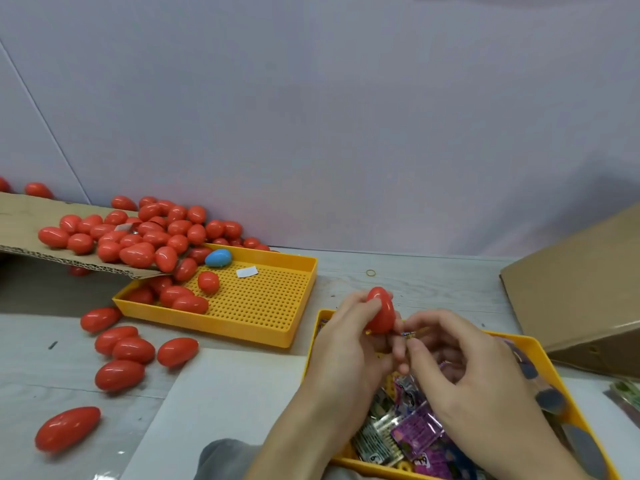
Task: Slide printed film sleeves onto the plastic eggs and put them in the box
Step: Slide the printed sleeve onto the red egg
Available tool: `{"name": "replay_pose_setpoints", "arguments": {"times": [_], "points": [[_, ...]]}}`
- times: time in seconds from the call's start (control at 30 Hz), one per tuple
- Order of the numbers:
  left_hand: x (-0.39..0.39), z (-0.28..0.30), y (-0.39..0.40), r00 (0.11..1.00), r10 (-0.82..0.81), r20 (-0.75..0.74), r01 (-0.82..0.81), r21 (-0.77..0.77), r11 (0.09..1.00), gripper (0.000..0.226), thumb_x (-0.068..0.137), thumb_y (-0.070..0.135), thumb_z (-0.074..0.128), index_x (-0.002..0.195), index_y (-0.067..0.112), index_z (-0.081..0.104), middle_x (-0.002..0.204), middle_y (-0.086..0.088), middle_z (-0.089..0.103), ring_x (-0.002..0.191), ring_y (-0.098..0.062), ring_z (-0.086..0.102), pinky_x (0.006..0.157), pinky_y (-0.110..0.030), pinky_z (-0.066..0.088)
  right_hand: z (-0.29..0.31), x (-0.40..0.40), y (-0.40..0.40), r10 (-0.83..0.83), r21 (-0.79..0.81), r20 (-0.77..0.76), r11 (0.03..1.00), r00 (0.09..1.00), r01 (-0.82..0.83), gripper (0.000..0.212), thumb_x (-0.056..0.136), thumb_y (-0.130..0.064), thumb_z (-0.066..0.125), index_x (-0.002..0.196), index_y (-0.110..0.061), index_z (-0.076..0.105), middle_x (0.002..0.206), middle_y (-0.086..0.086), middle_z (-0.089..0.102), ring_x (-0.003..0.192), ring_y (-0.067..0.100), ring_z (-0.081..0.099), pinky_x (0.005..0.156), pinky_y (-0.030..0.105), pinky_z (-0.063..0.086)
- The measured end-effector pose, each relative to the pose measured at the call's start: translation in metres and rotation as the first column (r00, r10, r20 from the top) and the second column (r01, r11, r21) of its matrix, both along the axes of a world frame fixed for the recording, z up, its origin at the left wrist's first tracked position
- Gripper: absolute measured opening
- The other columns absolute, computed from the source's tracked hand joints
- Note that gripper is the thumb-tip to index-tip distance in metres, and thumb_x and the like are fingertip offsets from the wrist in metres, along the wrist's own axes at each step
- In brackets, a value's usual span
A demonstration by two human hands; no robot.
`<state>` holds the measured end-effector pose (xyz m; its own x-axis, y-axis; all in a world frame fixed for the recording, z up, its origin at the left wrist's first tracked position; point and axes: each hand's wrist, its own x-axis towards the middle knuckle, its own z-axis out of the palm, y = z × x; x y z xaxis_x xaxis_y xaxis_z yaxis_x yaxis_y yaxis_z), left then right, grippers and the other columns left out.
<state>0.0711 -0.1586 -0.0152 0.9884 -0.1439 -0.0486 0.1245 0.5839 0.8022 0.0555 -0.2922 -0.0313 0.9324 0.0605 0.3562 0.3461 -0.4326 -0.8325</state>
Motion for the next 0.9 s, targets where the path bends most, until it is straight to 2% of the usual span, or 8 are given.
{"name": "replay_pose_setpoints", "arguments": {"times": [0.07, 0.13, 0.23, 0.4, 0.53, 0.73, 0.8, 0.9], "points": [[0.002, -0.003, 0.000, 0.999, 0.017, 0.028, -0.018, 0.044, 0.999, 0.017, 0.095, 0.018, 0.049, 0.099, 0.001, 0.054, 0.073, -0.011, 0.060, 0.055, -0.020, 0.051, 0.048, -0.028, 0.043, 0.000, 0.002, 0.001, -0.001, 0.044, 0.012, 0.999, 1.000, 0.000, 0.015, 0.084, -0.029, 0.063, 0.091, -0.041, 0.061, 0.073, -0.013, 0.070, 0.064, 0.005, 0.067, 0.055, 0.021, 0.052], [0.005, -0.008, 0.001, 0.998, 0.036, 0.050, -0.040, 0.091, 0.995, 0.025, 0.100, 0.018, 0.045, 0.099, -0.003, 0.058, 0.076, -0.011, 0.066, 0.060, -0.020, 0.056, 0.049, -0.027, 0.044, 0.000, 0.003, 0.002, -0.002, 0.095, 0.024, 0.995, 1.000, 0.000, 0.014, 0.081, -0.044, 0.061, 0.095, -0.043, 0.060, 0.079, -0.013, 0.070, 0.068, 0.007, 0.067, 0.057, 0.026, 0.055], [0.006, -0.013, 0.000, 0.996, 0.034, 0.079, -0.045, 0.151, 0.988, 0.033, 0.100, 0.021, 0.046, 0.100, -0.001, 0.071, 0.082, -0.011, 0.069, 0.072, -0.020, 0.063, 0.056, -0.028, 0.050, 0.001, 0.004, 0.002, 0.007, 0.119, 0.030, 0.993, 1.000, -0.011, 0.033, 0.070, -0.060, 0.059, 0.100, -0.047, 0.061, 0.089, -0.014, 0.066, 0.070, 0.010, 0.066, 0.050, 0.034, 0.054], [0.006, -0.017, 0.000, 0.996, 0.020, 0.091, -0.036, 0.179, 0.983, 0.027, 0.099, 0.019, 0.046, 0.104, 0.005, 0.068, 0.079, -0.014, 0.069, 0.074, -0.022, 0.069, 0.070, -0.035, 0.057, 0.000, 0.006, 0.002, -0.001, 0.060, 0.041, 0.998, 0.999, -0.001, 0.045, 0.064, -0.063, 0.064, 0.107, -0.053, 0.060, 0.101, -0.017, 0.061, 0.081, 0.010, 0.065, 0.052, 0.031, 0.053], [0.006, -0.019, 0.000, 0.997, -0.004, 0.081, -0.011, 0.191, 0.981, 0.032, 0.101, 0.020, 0.044, 0.097, 0.009, 0.073, 0.085, -0.018, 0.073, 0.077, -0.024, 0.070, 0.068, -0.034, 0.057, -0.001, 0.006, 0.003, -0.008, 0.052, 0.071, 0.999, 0.997, 0.004, 0.051, 0.064, -0.063, 0.063, 0.114, -0.054, 0.061, 0.109, -0.021, 0.059, 0.096, 0.003, 0.064, 0.056, 0.032, 0.056], [0.008, -0.019, -0.002, 0.991, -0.001, 0.131, -0.029, 0.227, 0.974, 0.026, 0.083, 0.022, 0.072, 0.101, 0.004, 0.074, 0.105, -0.026, 0.070, 0.090, -0.029, 0.068, 0.065, -0.033, 0.057, -0.001, 0.009, 0.001, -0.047, 0.021, 0.095, 0.999, 0.994, 0.045, 0.056, 0.069, -0.062, 0.056, 0.122, -0.043, 0.064, 0.106, -0.020, 0.059, 0.095, 0.008, 0.061, 0.054, 0.022, 0.052], [0.008, -0.020, -0.002, 0.992, 0.009, 0.126, -0.034, 0.198, 0.980, 0.027, 0.083, 0.021, 0.067, 0.100, 0.002, 0.074, 0.104, -0.028, 0.070, 0.089, -0.031, 0.069, 0.064, -0.030, 0.057, -0.001, 0.009, 0.001, -0.059, 0.016, 0.106, 0.998, 0.993, 0.058, 0.056, 0.071, -0.061, 0.055, 0.123, -0.044, 0.062, 0.105, -0.022, 0.059, 0.095, 0.007, 0.061, 0.055, 0.021, 0.052], [0.008, -0.021, -0.002, 0.992, 0.036, 0.120, -0.056, 0.172, 0.984, 0.019, 0.091, 0.013, 0.060, 0.104, 0.006, 0.073, 0.105, -0.030, 0.069, 0.085, -0.035, 0.069, 0.064, -0.031, 0.058, -0.001, 0.009, 0.001, -0.058, 0.039, 0.118, 0.998, 0.991, 0.054, 0.046, 0.072, -0.060, 0.056, 0.117, -0.049, 0.062, 0.106, -0.024, 0.060, 0.097, 0.006, 0.062, 0.059, 0.029, 0.056]]}}
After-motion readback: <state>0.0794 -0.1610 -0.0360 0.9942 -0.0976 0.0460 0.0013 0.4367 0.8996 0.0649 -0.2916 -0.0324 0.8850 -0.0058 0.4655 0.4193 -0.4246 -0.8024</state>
